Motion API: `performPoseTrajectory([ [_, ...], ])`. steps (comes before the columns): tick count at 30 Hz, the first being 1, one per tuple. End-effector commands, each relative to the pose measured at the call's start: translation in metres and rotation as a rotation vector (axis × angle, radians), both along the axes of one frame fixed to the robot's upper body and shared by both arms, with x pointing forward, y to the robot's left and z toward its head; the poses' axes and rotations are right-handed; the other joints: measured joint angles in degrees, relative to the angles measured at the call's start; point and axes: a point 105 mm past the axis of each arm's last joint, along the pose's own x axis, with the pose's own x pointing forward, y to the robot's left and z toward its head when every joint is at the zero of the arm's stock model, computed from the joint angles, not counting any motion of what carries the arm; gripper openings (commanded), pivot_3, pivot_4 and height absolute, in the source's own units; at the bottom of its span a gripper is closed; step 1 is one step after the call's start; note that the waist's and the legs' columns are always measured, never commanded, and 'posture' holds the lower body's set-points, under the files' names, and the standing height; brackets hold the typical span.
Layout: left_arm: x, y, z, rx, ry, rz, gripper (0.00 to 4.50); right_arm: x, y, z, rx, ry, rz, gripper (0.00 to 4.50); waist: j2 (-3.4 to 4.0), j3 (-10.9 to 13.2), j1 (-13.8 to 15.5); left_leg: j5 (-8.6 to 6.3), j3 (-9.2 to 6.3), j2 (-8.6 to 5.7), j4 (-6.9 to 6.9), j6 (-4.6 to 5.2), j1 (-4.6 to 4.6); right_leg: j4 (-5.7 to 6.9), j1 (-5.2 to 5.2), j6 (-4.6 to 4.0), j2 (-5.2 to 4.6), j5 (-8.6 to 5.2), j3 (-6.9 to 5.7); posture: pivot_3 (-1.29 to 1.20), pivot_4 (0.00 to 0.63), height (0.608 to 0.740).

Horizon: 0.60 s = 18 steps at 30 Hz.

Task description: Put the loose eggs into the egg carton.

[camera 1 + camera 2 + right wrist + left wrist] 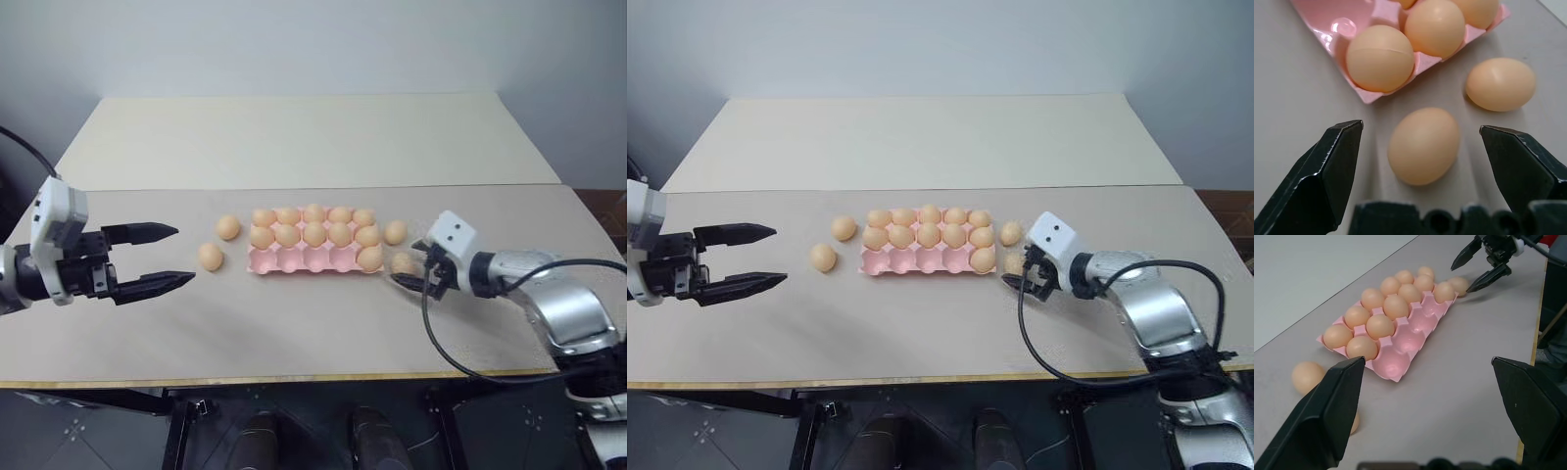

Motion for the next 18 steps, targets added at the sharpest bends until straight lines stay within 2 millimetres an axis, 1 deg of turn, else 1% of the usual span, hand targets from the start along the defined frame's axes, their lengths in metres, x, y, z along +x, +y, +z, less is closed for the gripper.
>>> performPoseTrajectory([
  [1, -0.001, -0.002, 0.008, -0.002, -0.028, -0.013, 4.5, 0.008, 0.0, 0.001, -0.012, -0.007, -0.025, 4.07, 0.0, 0.0, 0.0, 0.0, 0.0, 0.0, 0.0, 0.0, 0.01, 0.0, 0.0, 0.0, 0.0, 0.0, 0.0, 0.0, 0.15, 0.74],
  [2, 0.0, -0.002, 0.008, -0.001, -0.031, -0.011, 4.5, 0.009, -0.001, 0.001, -0.01, -0.006, -0.024, 3.91, 0.0, 0.0, 0.0, 0.0, 0.0, 0.01, 0.0, 0.0, 0.01, 0.0, 0.0, -0.01, 0.02, 0.01, 0.0, 0.0, 0.15, 0.74],
  [6, 0.0, -0.002, 0.009, -0.004, -0.037, -0.009, 4.5, 0.005, -0.008, 0.01, -0.001, -0.012, -0.036, 2.51, 0.0, 0.0, 0.06, 0.0, 0.01, 0.0, 0.0, 0.0, 0.0, -0.01, 0.01, 0.0, 0.0, 0.01, 0.0, 0.0, 0.15, 0.74],
  [7, 0.0, -0.002, 0.008, -0.004, -0.037, -0.008, 4.5, 0.003, -0.011, 0.012, -0.012, -0.02, -0.04, 2.22, 0.0, 0.0, 0.04, 0.0, 0.01, 0.0, 0.0, 0.0, 0.01, -0.01, 0.01, 0.0, 0.0, 0.01, 0.01, 0.0, 0.15, 0.74],
  [8, 0.0, -0.002, 0.008, -0.004, -0.037, -0.008, 4.5, 0.002, -0.014, 0.015, -0.019, -0.029, -0.044, 2.05, 0.0, 0.0, 0.06, 0.0, 0.02, 0.0, 0.0, 0.0, 0.01, 0.0, 0.0, 0.0, 0.01, 0.02, 0.01, 0.0, 0.15, 0.74],
  [10, 0.0, -0.002, 0.007, -0.005, -0.039, -0.005, 4.5, -0.005, -0.019, 0.029, -0.026, -0.06, -0.043, 2.05, 0.0, 0.0, 0.09, 0.0, 0.02, 0.01, 0.0, 0.0, 0.01, 0.0, 0.0, 0.0, 0.01, 0.01, 0.01, 0.0, 0.15, 0.74],
  [12, -0.001, -0.002, 0.006, -0.007, -0.04, -0.003, 4.5, -0.008, -0.018, 0.042, -0.017, -0.091, -0.035, 2.05, 0.0, 0.0, 0.08, 0.0, 0.02, 0.0, 0.0, 0.0, 0.0, 0.0, 0.0, 0.01, 0.0, 0.01, 0.01, 0.0, 0.15, 0.74],
  [15, 0.0, -0.001, 0.006, -0.008, -0.043, -0.002, 4.5, -0.007, 0.005, 0.064, 0.021, -0.157, 0.025, 2.05, 0.0, 0.0, -0.48, 0.0, 0.05, 0.05, 0.0, 0.0, 0.06, 0.0, 0.02, -0.02, 0.05, 0.05, 0.04, 0.0, 0.15, 0.74],
  [16, 0.0, -0.002, 0.006, -0.009, -0.044, -0.003, 4.5, -0.006, 0.019, 0.069, 0.05, -0.169, 0.061, 2.05, -0.01, 0.0, -0.66, 0.0, 0.1, 0.12, 0.0, 0.0, 0.11, 0.01, 0.02, -0.06, 0.11, 0.09, 0.1, 0.0, 0.15, 0.74],
  [18, 0.0, -0.002, 0.007, -0.008, -0.046, -0.003, 4.5, -0.005, 0.042, 0.071, 0.094, -0.167, 0.118, 2.05, -0.01, -0.01, -1.02, 0.0, 0.11, 0.23, -0.02, 0.0, 0.16, 0.03, 0.03, -0.09, 0.22, 0.1, 0.12, 0.0, 0.15, 0.74],
])
